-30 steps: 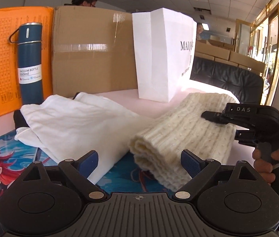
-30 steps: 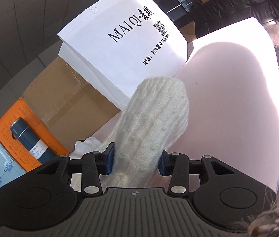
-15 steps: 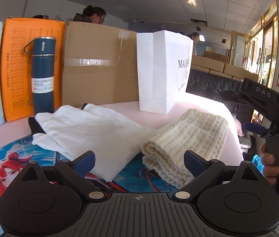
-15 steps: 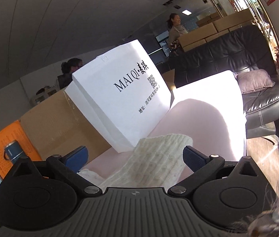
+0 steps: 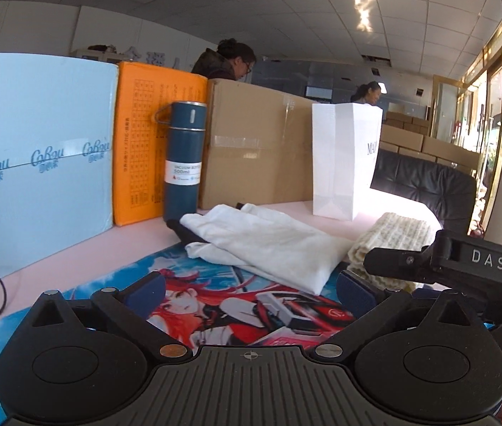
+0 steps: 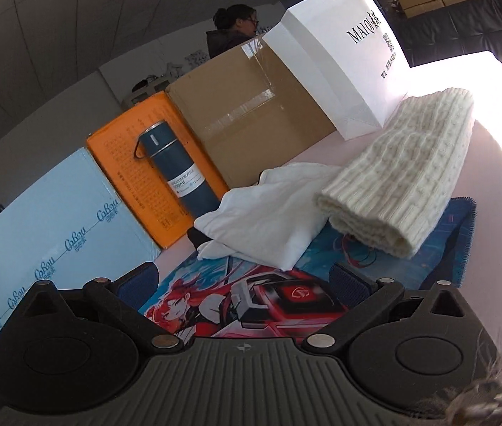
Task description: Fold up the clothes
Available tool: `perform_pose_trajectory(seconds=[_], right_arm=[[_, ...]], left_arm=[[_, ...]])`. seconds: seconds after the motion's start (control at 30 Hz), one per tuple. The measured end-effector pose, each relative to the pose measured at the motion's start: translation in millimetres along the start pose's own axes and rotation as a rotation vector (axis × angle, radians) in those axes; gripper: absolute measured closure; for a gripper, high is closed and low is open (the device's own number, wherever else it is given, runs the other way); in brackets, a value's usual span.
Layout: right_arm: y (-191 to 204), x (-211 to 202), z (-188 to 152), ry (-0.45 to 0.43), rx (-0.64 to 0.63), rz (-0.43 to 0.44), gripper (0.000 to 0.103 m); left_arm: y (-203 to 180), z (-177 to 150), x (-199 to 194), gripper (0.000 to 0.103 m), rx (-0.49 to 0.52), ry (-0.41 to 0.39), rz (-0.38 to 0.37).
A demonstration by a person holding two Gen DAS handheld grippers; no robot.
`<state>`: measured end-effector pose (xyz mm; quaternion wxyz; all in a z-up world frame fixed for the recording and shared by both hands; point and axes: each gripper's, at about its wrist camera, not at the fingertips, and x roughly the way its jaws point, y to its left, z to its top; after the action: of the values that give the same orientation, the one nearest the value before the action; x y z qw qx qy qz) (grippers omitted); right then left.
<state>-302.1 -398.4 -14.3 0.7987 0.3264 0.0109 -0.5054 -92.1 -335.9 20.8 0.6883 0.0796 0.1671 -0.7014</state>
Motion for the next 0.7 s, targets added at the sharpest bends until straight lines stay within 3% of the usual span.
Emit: perform_pose_trajectory(seconds=[0.2, 0.33, 0.57, 0.7], right_arm=[[24, 11, -22, -0.076, -0.099, -0.212, 0.0], [29, 19, -30, -0.143, -0.18, -0.32, 0.0], [44, 18, -41, -0.25, -0.304, -0.429, 0.0], [50, 6, -45, -0.408, -0.348, -0.485, 0.0]], left_arm=[[44, -11, 16, 0.0, -0.26, 0.048, 0.123], [53, -17, 17, 0.0, -0.289, -0.01, 0.171], [33, -19, 10, 0.0, -0.114, -0.152, 0.171], [22, -20, 3, 0.0, -0.036, -0.23, 0.18]])
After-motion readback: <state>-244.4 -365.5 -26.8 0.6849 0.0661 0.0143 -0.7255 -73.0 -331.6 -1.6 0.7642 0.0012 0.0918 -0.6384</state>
